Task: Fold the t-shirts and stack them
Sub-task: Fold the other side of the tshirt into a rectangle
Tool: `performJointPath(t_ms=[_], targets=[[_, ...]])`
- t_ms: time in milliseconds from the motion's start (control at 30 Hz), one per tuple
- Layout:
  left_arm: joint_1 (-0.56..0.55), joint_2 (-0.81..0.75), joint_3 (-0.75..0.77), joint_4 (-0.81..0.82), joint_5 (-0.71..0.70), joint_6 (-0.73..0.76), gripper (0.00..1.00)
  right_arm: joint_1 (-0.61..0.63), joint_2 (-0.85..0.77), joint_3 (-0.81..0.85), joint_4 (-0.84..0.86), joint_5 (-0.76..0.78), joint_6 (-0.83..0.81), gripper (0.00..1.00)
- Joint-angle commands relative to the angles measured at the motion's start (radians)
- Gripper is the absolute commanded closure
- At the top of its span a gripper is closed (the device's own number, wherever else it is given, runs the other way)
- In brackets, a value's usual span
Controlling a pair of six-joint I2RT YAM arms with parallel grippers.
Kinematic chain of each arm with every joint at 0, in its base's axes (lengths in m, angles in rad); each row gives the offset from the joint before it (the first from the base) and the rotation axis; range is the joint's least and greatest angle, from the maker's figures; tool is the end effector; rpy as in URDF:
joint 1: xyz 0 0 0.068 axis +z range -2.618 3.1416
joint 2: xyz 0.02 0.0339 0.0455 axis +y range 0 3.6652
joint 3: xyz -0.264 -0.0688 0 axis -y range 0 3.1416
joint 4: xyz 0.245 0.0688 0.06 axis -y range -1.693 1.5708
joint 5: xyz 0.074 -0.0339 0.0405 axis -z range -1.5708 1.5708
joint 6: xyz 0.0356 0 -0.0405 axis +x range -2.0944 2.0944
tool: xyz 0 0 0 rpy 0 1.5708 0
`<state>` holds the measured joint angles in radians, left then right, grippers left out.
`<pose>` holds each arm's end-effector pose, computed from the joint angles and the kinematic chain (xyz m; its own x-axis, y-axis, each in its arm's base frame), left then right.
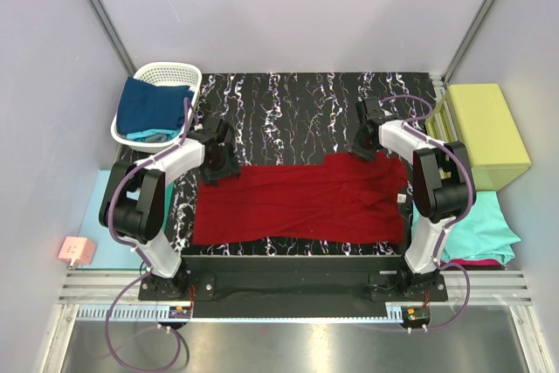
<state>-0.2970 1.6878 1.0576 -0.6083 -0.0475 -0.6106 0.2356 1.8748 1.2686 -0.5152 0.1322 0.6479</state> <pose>0.3063 -0.0920 0.1762 -0.8997 -0.3236 -0.2930 -0.2909 0.9449 -0.1503 0.3726 0.0846 0.1767 -0.8044 0.4221 -0.4180 0.3885 0.9061 0.1675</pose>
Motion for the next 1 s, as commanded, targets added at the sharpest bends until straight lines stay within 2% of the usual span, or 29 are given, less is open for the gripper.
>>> performJointPath(t_ms=[0, 367, 633, 733, 767, 867, 967], targets=[[-0.011, -0.027, -0.002, 0.028, 0.012, -0.009, 0.31, -0.004, -0.014, 0.029, 0.015, 0.001, -0.001, 0.6], [-0.011, -0.033, -0.011, 0.027, 0.011, -0.006, 0.31, -0.002, 0.061, 0.081, 0.004, -0.002, -0.001, 0.6], [-0.011, -0.027, -0.008, 0.027, 0.014, -0.006, 0.31, -0.004, 0.084, 0.057, 0.004, -0.009, 0.007, 0.66], [-0.011, -0.025, -0.005, 0.025, 0.017, -0.006, 0.31, -0.004, 0.083, 0.048, 0.006, -0.009, 0.009, 0.73], [-0.013, -0.023, -0.004, 0.027, 0.017, -0.006, 0.31, -0.004, 0.083, 0.048, 0.004, -0.011, 0.007, 0.85], [-0.016, -0.02, -0.004, 0.027, 0.018, -0.006, 0.32, -0.002, 0.072, 0.049, 0.004, -0.009, 0.009, 1.0], [-0.021, -0.023, -0.008, 0.025, 0.018, -0.006, 0.32, -0.004, 0.028, 0.041, 0.012, 0.01, 0.002, 1.0]])
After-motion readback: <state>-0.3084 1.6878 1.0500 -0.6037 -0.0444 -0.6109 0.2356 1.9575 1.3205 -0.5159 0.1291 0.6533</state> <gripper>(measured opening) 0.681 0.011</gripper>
